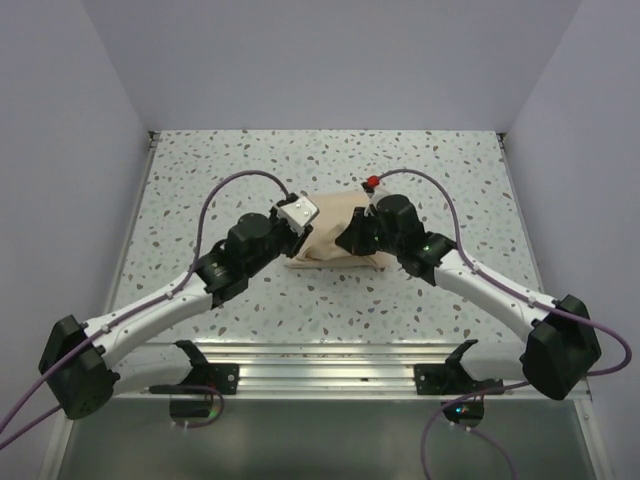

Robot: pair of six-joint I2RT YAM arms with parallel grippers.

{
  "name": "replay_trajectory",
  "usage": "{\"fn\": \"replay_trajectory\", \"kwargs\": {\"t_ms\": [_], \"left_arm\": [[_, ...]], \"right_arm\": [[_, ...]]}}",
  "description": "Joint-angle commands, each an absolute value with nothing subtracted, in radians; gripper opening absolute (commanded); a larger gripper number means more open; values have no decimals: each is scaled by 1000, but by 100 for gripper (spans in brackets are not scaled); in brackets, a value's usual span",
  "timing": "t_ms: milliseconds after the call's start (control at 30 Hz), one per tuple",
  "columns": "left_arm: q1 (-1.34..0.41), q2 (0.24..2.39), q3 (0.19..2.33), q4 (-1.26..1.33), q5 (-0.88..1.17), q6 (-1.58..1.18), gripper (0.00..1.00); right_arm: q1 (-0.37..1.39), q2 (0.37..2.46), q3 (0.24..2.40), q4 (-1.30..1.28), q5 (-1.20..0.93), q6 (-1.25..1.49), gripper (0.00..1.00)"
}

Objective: Prepare the surgical pack

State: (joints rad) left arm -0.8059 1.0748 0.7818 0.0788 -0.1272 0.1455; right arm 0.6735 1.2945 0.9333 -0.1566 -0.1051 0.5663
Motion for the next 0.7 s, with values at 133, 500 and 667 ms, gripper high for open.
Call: {"fn": "replay_trajectory", "kwargs": {"t_ms": [133,500,667], "left_arm": [[-689,1339,905,159,-118,84,42],[-606,1554,1150,130,-55,104,41],[-597,1585,1151,147,-18,74,41]], "right_arm": [[716,1230,793,-3,-135,604,0],[819,1196,503,276,-35,583,0],[853,1302,430,413,-43,561,0]]}}
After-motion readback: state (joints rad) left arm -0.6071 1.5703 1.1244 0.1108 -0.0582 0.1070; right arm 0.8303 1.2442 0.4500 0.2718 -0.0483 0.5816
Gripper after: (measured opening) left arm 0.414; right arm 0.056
